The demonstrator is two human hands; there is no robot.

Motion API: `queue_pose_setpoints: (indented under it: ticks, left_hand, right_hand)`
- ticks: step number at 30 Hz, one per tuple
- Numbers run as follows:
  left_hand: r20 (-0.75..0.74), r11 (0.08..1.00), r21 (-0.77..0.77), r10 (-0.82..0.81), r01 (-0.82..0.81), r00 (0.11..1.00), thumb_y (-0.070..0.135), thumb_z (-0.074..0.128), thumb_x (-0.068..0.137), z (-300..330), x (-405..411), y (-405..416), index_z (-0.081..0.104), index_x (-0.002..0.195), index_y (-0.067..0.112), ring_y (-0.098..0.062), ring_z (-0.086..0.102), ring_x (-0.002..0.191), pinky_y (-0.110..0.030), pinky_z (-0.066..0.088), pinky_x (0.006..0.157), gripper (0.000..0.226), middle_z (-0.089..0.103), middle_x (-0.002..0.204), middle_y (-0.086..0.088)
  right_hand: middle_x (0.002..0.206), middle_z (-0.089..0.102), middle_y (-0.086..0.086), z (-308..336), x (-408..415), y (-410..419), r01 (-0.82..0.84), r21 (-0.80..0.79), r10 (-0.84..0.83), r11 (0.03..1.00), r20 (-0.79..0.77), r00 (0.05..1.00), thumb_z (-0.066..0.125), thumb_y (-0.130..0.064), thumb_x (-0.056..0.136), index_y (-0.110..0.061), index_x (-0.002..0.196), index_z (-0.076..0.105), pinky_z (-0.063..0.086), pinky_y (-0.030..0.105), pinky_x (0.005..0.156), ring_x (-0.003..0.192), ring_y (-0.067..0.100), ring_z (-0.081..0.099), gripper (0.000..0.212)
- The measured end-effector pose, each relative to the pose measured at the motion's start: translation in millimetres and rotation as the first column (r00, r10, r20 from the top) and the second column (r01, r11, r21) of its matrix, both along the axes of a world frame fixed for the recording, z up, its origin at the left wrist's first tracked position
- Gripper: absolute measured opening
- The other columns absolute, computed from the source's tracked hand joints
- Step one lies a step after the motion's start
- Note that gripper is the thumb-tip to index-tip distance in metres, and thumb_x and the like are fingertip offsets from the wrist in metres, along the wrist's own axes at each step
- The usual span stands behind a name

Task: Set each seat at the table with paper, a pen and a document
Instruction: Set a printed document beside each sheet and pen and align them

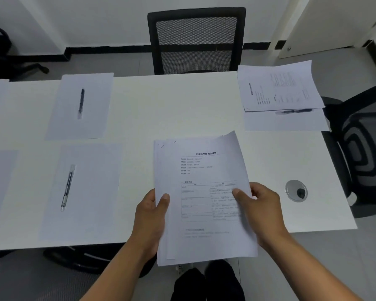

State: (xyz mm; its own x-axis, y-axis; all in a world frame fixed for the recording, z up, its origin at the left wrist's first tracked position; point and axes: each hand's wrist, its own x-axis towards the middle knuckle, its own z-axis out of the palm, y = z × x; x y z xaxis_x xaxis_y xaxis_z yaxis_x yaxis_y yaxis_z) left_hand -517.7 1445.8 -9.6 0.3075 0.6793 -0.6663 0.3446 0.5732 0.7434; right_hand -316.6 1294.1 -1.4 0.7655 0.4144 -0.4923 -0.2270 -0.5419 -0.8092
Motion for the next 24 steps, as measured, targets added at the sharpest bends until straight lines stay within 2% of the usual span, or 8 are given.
queue_pose_setpoints:
  ticks: [2, 6, 11, 16, 19, 21, 24]
  left_hand:
    - [-0.007, 1.0, 0.002, 0.0, 0.0, 1.0, 0.027, 0.057, 0.114, -2, 0, 1, 0.073, 0.124, 0.028, -0.022, 0.082, 0.1, -0.045, 0.068, 0.087, 0.019, 0.084, 0.113, 0.005]
    - [-0.001, 0.999, -0.023, 0.027, -0.027, 1.0, 0.026, 0.057, 0.114, -3, -3, 2, 0.074, 0.123, 0.027, -0.022, 0.082, 0.097, -0.04, 0.068, 0.076, 0.019, 0.084, 0.113, 0.003]
    - [-0.006, 0.996, -0.032, 0.083, -0.084, 0.996, 0.023, 0.057, 0.115, -2, -12, 5, 0.073, 0.125, 0.023, -0.021, 0.082, 0.095, -0.035, 0.067, 0.07, 0.02, 0.084, 0.113, 0.001]
    - [-0.018, 0.994, -0.02, 0.103, -0.104, 0.994, 0.023, 0.057, 0.115, 2, -23, 11, 0.074, 0.128, 0.024, -0.024, 0.083, 0.099, -0.04, 0.067, 0.076, 0.021, 0.084, 0.116, 0.0]
    - [-0.025, 0.993, -0.015, 0.12, -0.12, 0.992, 0.023, 0.057, 0.114, 4, -28, 13, 0.073, 0.128, 0.023, -0.024, 0.083, 0.099, -0.038, 0.067, 0.075, 0.021, 0.084, 0.115, -0.001]
    - [-0.034, 0.991, -0.014, 0.133, -0.133, 0.991, 0.023, 0.057, 0.114, 4, -31, 13, 0.074, 0.128, 0.023, -0.023, 0.083, 0.098, -0.036, 0.067, 0.073, 0.021, 0.084, 0.115, -0.001]
    - [-0.052, 0.99, -0.002, 0.142, -0.142, 0.988, 0.023, 0.057, 0.114, 3, -36, 12, 0.074, 0.127, 0.025, -0.022, 0.083, 0.098, -0.036, 0.066, 0.075, 0.021, 0.084, 0.115, 0.0]
  right_hand:
    - [0.084, 0.074, 0.002, -2, 3, 1, 0.017, -0.027, -0.015, 0.999, 0.049, 0.999, 0.081, -0.02, 0.092, -0.016, 0.087, 0.073, 0.056, 0.04, 0.071, 0.077, 0.023, 0.071, 0.01]
    - [0.074, 0.069, -0.003, -13, 12, -1, -0.048, -0.124, 0.057, 0.991, 0.072, 0.996, 0.076, -0.024, 0.097, -0.013, 0.077, 0.065, 0.046, 0.033, 0.063, 0.067, 0.02, 0.062, 0.026]
    - [0.081, 0.069, 0.005, -26, 33, -7, -0.036, -0.213, 0.065, 0.976, 0.131, 0.989, 0.07, -0.028, 0.101, -0.011, 0.08, 0.061, 0.045, 0.037, 0.066, 0.072, 0.025, 0.061, 0.029]
    - [0.083, 0.066, 0.008, -36, 63, -10, 0.009, -0.258, 0.045, 0.966, 0.201, 0.979, 0.066, -0.024, 0.103, -0.01, 0.082, 0.058, 0.046, 0.041, 0.068, 0.08, 0.033, 0.062, 0.026]
    - [0.08, 0.062, 0.008, -39, 74, -12, 0.002, -0.304, 0.075, 0.953, 0.241, 0.968, 0.062, -0.021, 0.104, -0.005, 0.082, 0.054, 0.039, 0.037, 0.061, 0.07, 0.026, 0.054, 0.028]
    - [0.073, 0.054, 0.006, -42, 79, -14, 0.005, -0.316, 0.081, 0.949, 0.258, 0.963, 0.06, -0.018, 0.104, -0.009, 0.075, 0.045, 0.031, 0.036, 0.057, 0.063, 0.021, 0.043, 0.034]
    - [0.07, 0.05, 0.005, -46, 83, -18, 0.004, -0.33, 0.088, 0.944, 0.264, 0.961, 0.059, -0.016, 0.104, -0.011, 0.074, 0.04, 0.028, 0.036, 0.056, 0.061, 0.022, 0.039, 0.036]
